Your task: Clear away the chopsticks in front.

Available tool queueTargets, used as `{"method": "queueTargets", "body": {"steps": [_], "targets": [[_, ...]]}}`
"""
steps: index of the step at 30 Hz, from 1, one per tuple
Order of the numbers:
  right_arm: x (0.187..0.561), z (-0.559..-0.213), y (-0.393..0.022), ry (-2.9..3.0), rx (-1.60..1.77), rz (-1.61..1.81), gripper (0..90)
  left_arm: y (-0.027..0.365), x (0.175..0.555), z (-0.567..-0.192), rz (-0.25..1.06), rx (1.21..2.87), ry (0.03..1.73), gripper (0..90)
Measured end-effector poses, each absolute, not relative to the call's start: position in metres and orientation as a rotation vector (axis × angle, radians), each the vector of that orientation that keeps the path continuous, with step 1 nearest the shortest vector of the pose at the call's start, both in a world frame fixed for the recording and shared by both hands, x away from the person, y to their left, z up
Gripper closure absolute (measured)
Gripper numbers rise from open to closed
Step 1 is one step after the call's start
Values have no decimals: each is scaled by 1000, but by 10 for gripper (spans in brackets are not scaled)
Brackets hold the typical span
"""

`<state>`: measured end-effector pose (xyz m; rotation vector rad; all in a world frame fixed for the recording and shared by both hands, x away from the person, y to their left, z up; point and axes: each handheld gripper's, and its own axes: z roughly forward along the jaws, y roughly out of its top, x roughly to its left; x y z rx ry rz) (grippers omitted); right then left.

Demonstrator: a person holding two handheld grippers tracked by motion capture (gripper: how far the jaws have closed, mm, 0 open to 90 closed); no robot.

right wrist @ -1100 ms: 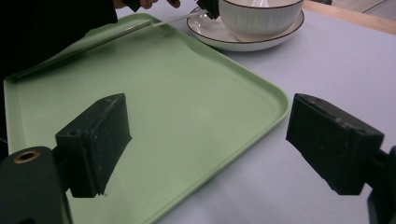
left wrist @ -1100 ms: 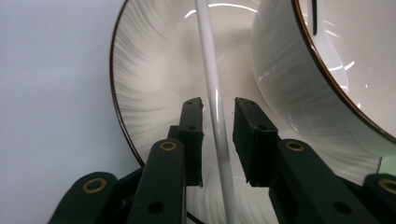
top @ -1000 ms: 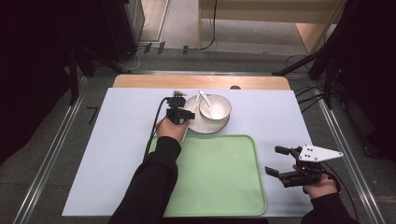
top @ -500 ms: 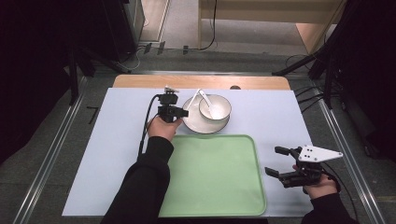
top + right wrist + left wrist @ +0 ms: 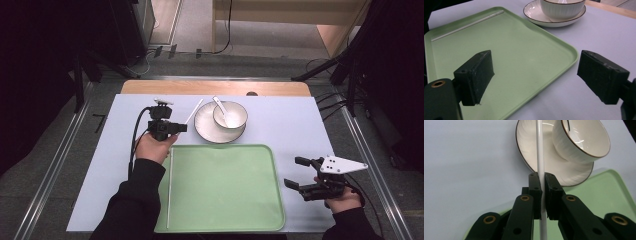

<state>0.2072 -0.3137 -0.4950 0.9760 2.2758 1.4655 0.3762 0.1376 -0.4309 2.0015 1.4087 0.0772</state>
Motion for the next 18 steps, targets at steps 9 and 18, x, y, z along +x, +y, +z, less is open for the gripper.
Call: {"method": "queueTargets", "body": {"steps": [9, 18], "targets": [[208, -495, -313, 2274, 979, 1464, 140, 151, 337, -435, 59, 1973, 1407, 855], [211, -496, -311, 2277, 977, 1466, 140, 160, 297, -456, 25, 1976, 1434, 854]]}}
